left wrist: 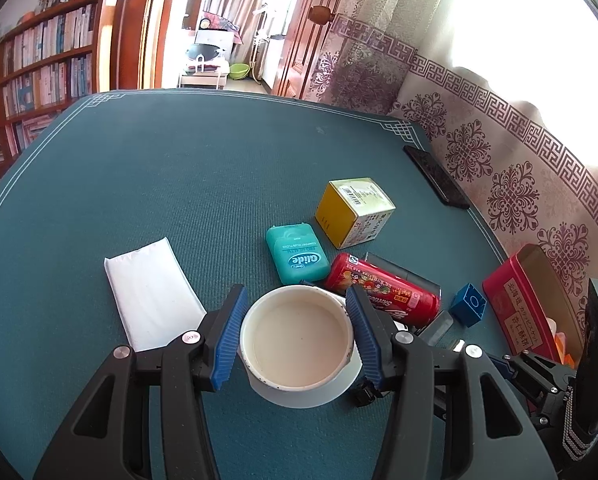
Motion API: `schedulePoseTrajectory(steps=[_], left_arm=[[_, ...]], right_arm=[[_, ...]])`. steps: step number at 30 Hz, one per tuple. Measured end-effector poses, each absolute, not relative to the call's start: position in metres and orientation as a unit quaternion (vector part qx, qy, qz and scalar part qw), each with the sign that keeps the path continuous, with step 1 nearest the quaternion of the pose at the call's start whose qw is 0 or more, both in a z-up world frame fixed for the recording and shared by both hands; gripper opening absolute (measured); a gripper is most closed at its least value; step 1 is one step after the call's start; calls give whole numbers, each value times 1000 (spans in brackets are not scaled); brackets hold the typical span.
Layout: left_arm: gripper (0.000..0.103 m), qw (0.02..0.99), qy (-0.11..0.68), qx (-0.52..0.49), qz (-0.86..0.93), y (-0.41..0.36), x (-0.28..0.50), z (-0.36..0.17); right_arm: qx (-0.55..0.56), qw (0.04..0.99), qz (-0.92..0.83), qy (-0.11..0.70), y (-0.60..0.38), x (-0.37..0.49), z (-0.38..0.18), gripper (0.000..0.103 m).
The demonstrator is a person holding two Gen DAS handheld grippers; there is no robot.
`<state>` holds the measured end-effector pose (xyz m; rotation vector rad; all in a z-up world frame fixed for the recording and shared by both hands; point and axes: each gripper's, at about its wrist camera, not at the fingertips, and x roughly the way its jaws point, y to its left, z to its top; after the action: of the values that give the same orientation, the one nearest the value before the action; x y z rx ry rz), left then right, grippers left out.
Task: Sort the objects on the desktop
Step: 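Grasp the brown serum bottle with right tool while left tool holds the cup, then carry the white cup and brown bottle into the red tin and release both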
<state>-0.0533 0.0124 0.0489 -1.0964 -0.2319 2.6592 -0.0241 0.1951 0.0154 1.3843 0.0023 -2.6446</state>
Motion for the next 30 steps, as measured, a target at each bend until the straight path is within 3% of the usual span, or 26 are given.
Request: schedulePoseTrajectory(steps=[11,30], left_arm=[[54,129,-74,-375,915,16,-51,49],[54,135,-39,-367,919,37,-34,52]], right_arm=[[435,75,-897,9,194,15,33,66],[376,5,-923,-82,264,73,74,66]])
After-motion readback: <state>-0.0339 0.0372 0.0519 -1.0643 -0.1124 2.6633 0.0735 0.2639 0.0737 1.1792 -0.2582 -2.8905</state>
